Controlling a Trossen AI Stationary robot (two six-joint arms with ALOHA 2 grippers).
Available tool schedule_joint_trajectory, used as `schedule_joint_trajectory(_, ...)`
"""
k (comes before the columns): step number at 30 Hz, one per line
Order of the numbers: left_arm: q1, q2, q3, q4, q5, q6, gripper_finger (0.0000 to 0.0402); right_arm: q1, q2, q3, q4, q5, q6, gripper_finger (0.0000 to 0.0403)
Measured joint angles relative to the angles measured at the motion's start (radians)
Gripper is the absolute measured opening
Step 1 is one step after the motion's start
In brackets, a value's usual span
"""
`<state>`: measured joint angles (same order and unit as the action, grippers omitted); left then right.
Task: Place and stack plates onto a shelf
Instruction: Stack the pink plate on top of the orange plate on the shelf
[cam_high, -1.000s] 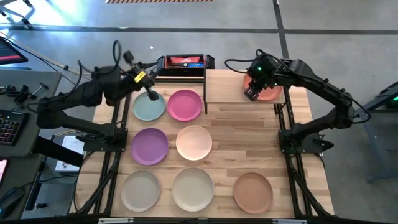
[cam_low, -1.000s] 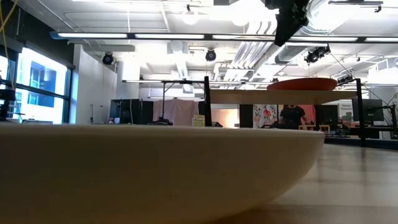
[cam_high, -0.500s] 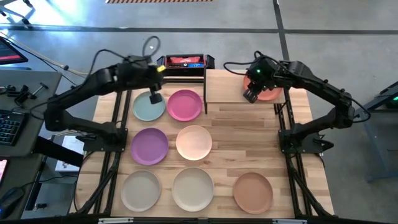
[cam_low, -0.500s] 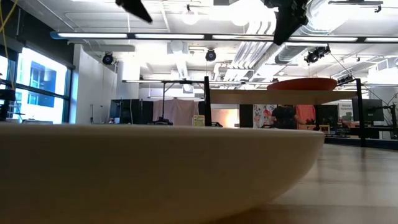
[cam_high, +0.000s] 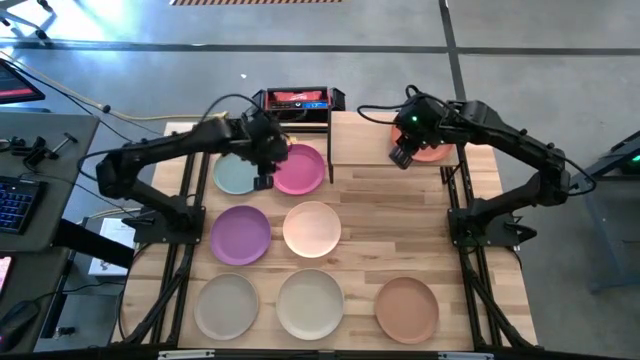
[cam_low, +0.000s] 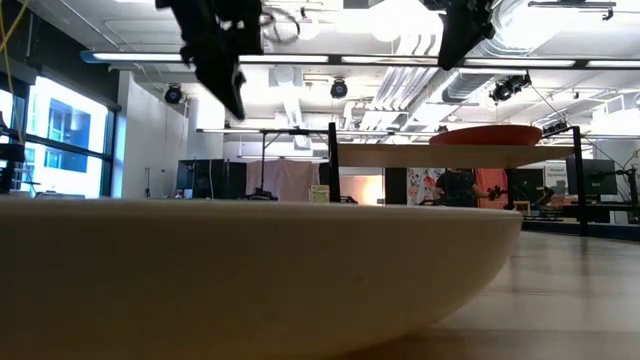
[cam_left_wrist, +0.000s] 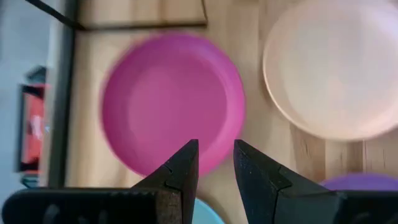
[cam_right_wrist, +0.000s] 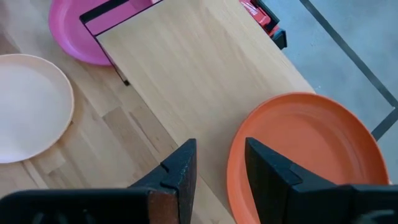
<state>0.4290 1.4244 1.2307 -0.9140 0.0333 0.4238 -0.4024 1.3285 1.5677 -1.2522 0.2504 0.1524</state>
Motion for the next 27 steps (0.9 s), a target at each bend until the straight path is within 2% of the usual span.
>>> schedule_joint_trajectory(12,-0.023,0.071,-0.168,0.192,-0.001,0.074,0.0090,0.000,0.000,0.000,0.000,0.000,0.025,0.0114)
schedule_joint_trajectory(27,-0.039,0.236,-0.179,0.213,0.004,0.146,0.0090,0.000,0.000,0.000,0.003,0.000,0.057,0.0114)
